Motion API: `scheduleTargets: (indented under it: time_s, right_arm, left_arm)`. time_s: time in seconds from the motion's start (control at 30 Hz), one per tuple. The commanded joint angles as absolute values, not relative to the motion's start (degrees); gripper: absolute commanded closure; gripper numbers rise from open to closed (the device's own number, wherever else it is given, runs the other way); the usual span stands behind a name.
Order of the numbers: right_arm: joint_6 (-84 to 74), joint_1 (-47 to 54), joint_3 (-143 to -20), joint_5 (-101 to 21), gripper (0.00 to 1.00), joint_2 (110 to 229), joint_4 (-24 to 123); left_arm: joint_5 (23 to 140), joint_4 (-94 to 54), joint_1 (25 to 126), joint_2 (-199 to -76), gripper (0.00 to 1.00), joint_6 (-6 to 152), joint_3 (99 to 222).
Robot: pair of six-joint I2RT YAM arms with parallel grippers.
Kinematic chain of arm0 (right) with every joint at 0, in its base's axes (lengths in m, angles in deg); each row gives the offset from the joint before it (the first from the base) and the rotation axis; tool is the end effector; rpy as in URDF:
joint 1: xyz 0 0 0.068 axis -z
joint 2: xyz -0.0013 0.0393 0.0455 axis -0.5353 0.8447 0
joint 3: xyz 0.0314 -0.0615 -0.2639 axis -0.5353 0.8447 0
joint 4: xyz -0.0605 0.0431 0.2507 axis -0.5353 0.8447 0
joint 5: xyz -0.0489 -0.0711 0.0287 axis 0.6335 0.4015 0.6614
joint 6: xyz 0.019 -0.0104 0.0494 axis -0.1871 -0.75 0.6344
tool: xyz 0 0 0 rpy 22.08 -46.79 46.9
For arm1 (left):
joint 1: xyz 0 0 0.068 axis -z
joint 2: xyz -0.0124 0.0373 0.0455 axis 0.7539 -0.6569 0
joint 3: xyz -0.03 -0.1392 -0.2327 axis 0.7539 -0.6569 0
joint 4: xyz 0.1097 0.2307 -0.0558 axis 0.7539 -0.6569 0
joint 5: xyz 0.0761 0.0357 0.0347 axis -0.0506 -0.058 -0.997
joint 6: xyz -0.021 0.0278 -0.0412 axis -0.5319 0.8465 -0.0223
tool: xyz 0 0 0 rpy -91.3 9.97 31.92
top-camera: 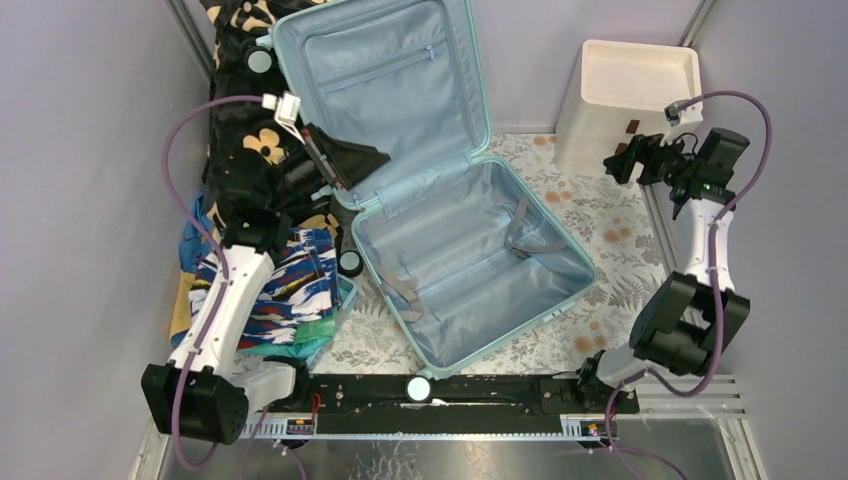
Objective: Open, take out, and arrange the luggage
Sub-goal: Reset both arms
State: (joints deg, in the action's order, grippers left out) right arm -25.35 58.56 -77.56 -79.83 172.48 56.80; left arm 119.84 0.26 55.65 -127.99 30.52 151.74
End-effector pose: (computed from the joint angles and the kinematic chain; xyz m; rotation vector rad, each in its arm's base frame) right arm 0.3130 -0.1246 0.3484 -0.3401 1.7857 0.3085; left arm 0.2489 -0.0555 0.4360 0.2043 1.4650 -1.3707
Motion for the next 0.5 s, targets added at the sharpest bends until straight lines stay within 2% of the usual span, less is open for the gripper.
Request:
scheduleTargets:
  time_s: [0.0,0.03,0.17,0.47]
  right_arm:
    - [-18.3,58.7,-85.6,-75.8,0.18,178.9,51.5]
    - [-17.0,58.7,-87.1,-74.6,0.23,180.3,50.9]
    - [-14.1,58.6,-95.0,-69.2,0.33,186.5,53.2]
    - [-15.7,56.8,-107.3,-61.5,0.44,198.8,59.2]
  left_arm:
    - [115.9,-7.4,60.4,-122.6,0.01,53.3,147.7]
    - [113.2,-9.0,62.0,-122.1,0.01,56.9,146.1]
    - [108.8,-8.7,65.6,-121.8,0.01,63.0,139.5]
    - [107.7,-13.3,66.3,-124.0,0.01,67.2,138.7]
